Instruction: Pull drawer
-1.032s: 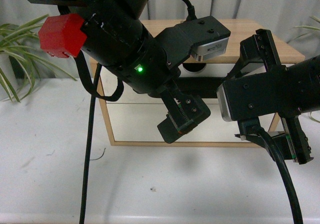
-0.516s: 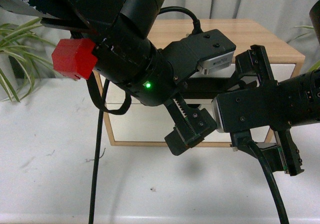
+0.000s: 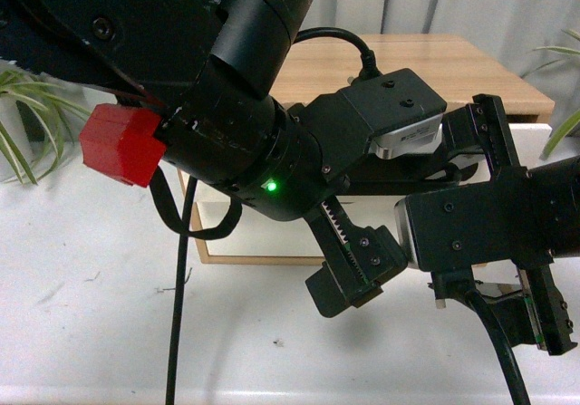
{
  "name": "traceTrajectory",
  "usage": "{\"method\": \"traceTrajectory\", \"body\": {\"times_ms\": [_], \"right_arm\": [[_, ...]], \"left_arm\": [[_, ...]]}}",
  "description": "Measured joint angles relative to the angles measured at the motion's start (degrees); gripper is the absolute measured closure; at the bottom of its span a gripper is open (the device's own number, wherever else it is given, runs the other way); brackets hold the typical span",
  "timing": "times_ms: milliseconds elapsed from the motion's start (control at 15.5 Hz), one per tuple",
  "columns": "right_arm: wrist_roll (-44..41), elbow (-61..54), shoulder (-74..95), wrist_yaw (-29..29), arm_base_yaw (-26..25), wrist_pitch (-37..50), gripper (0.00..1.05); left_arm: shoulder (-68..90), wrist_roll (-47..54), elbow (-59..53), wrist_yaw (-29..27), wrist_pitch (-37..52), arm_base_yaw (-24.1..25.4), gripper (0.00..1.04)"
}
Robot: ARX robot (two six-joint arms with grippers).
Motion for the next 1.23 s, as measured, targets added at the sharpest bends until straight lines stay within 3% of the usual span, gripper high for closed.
{"method": "traceTrajectory", "body": {"times_ms": [774,1226], "right_arm": [[5.2,-17.9,-14.4,1.1,3.2,3.2,0.06],[6.3,-19.9,-17.9,1.1,3.7,2.2,0.06]], "left_arm": [[-13.8,-9.6,-16.8,2.1,4.9,-4.9,0.07],[-15.4,-11.2,-17.9,2.1,4.9,-5.4,0.07]]}}
